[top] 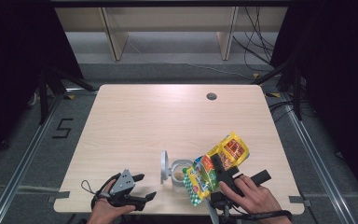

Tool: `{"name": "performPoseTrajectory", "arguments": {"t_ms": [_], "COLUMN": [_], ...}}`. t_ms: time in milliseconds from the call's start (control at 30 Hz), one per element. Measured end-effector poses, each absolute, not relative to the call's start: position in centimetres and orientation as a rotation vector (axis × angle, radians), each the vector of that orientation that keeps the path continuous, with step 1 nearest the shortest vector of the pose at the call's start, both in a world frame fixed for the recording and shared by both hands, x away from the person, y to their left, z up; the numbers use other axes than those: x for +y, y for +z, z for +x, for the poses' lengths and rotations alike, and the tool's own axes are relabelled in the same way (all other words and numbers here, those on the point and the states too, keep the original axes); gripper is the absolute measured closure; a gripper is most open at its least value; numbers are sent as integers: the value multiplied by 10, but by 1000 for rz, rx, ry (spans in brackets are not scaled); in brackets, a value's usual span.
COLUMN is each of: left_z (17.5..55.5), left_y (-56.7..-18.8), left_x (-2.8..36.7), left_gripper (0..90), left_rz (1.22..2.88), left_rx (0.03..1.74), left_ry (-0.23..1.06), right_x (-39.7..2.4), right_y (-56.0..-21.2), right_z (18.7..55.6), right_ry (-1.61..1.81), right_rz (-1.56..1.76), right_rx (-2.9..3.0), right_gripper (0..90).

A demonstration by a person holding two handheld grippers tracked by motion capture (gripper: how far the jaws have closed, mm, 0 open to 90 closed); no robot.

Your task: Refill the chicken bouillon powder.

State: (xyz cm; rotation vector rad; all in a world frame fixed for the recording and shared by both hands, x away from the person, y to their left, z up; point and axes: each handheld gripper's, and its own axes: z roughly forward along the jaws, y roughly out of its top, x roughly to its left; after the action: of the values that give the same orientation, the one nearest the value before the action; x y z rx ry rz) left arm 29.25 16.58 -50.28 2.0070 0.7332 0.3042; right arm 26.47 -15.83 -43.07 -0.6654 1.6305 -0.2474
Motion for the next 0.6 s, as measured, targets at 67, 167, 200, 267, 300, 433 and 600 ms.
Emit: {"name": "performPoseTrajectory", "arguments": {"t_ms": [67,167,200,267,300,433,600], "left_z": [293,293,293,293,293,293,293], "left_y": [-503,-503,-503,-503,-503,-503,-503], "left_x": [166,166,166,166,166,165,166], "left_gripper": [226,226,226,226,226,226,226], "left_rz": [2014,2010,2008,2015,2013,2007,2014], "left_rx": [731,731,732,731,731,733,731], "left_ry": [309,305,304,311,308,302,310], "right_x": [-158,-157,-157,-157,-157,-155,-155], "right_y": [-430,-429,-429,-430,-430,-430,-431], "right_z": [265,265,265,265,266,266,266], "right_ry": [-249,-257,-261,-258,-259,-271,-260], "right_rz": [-667,-674,-675,-673,-675,-673,-682], "right_rx": [1630,1643,1648,1628,1628,1647,1660], "right_gripper": [497,497,497,497,497,497,498]}}
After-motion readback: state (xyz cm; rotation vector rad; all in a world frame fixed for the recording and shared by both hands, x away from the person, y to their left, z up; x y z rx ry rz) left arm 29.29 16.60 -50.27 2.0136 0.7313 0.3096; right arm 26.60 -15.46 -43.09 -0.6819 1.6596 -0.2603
